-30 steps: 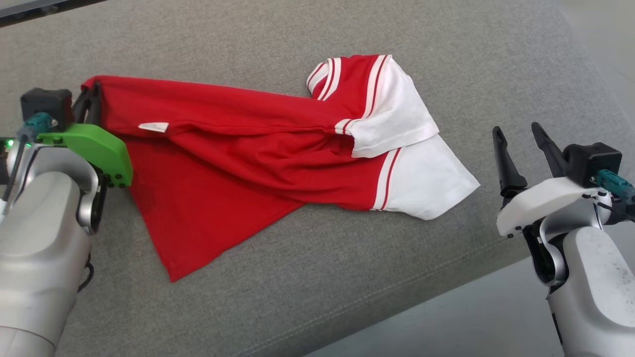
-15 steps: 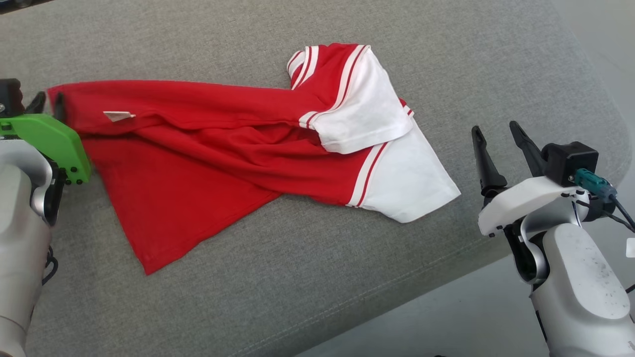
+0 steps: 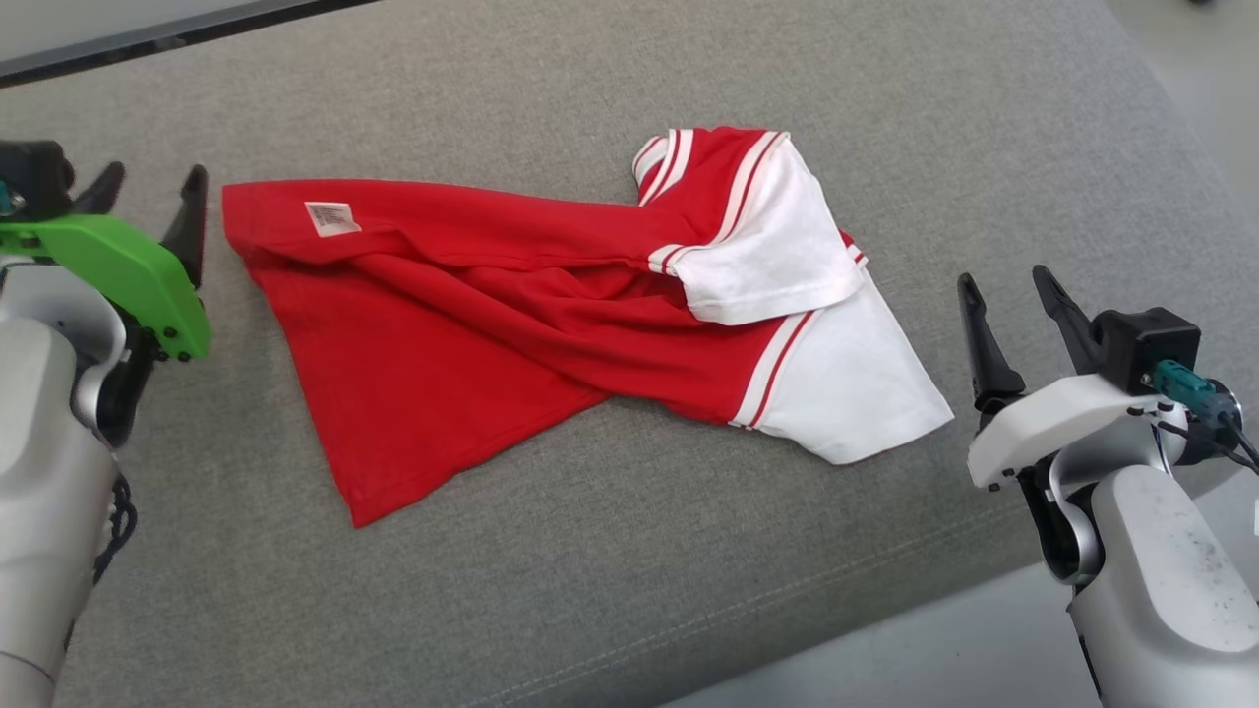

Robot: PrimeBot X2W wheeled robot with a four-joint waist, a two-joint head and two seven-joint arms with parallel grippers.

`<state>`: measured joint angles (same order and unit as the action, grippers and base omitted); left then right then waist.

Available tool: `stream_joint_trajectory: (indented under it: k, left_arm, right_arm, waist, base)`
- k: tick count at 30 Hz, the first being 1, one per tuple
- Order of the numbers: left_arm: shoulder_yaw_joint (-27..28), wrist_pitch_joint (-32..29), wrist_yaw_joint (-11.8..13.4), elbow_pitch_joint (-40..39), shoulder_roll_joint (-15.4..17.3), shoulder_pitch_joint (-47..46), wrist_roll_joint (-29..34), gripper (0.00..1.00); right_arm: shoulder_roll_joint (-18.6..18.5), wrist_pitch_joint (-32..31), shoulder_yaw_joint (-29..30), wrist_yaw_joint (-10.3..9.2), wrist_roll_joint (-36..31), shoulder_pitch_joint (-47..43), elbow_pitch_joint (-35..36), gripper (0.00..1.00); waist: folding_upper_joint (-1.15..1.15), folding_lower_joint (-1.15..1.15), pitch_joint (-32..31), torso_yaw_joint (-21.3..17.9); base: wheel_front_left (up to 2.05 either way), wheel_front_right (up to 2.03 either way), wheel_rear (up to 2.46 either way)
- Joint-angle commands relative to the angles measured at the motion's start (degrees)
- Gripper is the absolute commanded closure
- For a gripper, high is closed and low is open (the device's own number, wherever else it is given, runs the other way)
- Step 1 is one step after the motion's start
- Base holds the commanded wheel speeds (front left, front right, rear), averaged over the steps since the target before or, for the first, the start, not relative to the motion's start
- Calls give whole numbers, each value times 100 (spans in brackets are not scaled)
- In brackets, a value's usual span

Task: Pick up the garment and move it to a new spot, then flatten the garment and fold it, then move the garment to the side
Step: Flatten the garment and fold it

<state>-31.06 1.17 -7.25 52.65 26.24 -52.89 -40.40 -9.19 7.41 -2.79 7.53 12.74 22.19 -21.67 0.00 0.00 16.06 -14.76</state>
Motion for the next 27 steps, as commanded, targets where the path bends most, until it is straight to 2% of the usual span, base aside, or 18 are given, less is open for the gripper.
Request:
stream_joint_trajectory:
  k: [1,4,7,18,27]
  left_arm:
    - [-11,57,-17,-186,0,218,-88,0]
    - [-1,159,-1,-657,-12,615,-189,0]
    - [39,327,212,-1162,-29,1135,-253,0]
    - [114,1018,1453,-3169,88,3413,-231,0]
    - [349,1252,2256,-4383,179,4785,-268,0]
  right_arm:
    - [-42,-2,51,-8,-72,-119,40,0]
    - [-75,-47,141,-8,-155,-240,152,0]
    - [-83,-104,260,-8,-232,-403,318,0]
    - [59,-393,508,-8,-557,-1123,1185,0]
    - [133,-549,156,-8,-540,-1561,1623,0]
  waist:
    - [0,0,-333,274]
    - [0,0,-555,416]
    - [0,0,-784,557]
    - [0,0,-1311,887]
    - [0,0,-1601,1006]
  base:
    - [0,0,0]
    - [0,0,0]
    - [0,0,0]
    - [0,0,0]
    - [0,0,0]
